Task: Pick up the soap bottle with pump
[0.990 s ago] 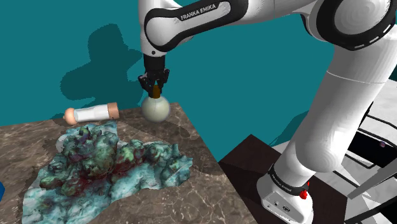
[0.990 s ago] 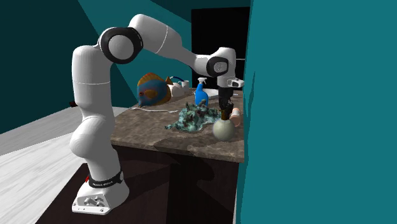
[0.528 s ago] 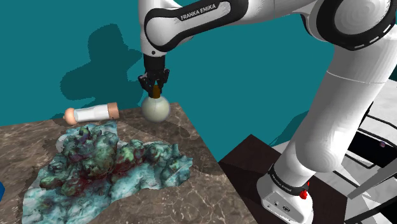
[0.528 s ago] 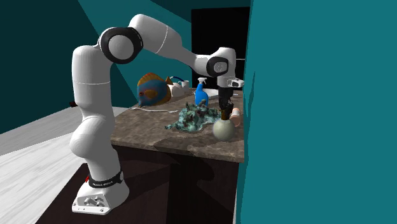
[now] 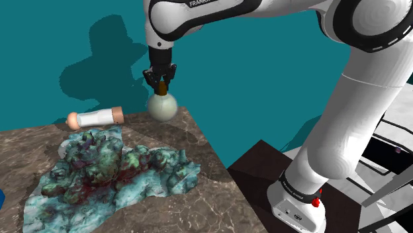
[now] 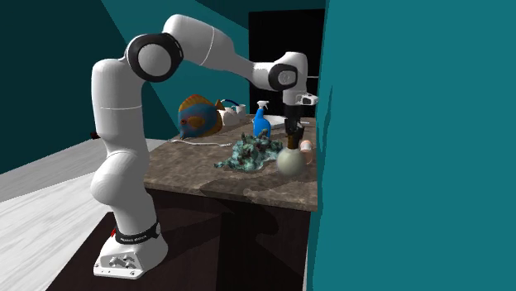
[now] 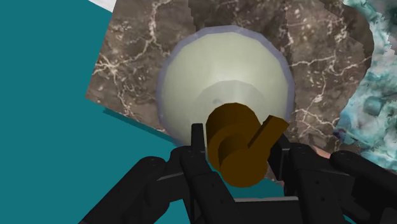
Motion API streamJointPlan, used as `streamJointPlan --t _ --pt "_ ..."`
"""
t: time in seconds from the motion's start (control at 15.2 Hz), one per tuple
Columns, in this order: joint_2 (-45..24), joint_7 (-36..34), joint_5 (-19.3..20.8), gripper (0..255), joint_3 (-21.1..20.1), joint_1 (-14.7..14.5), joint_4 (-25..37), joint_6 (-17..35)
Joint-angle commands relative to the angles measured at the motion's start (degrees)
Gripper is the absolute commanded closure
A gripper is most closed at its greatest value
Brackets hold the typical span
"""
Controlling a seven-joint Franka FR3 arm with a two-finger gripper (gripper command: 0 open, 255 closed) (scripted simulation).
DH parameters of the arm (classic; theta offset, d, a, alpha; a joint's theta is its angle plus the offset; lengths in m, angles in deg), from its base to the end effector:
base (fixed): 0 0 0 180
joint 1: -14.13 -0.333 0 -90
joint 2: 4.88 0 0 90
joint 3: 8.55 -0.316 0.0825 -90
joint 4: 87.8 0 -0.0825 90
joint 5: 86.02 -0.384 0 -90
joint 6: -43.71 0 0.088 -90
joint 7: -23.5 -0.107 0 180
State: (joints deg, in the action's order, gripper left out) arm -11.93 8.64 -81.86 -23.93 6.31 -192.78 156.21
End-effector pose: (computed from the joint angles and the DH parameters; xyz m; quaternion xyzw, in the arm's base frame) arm 0.5517 0.2254 0.4652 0.9962 0.0853 0.0118 0.0143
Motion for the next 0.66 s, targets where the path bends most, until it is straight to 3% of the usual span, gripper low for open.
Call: streamJointPlan --t 0.0,0.59 --pt "0.41 0.13 -0.15 255 -0.02 0.01 1.04 -1.42" --pt "1.10 0.48 -0.45 255 -0.08 0.00 5.71 -6.74"
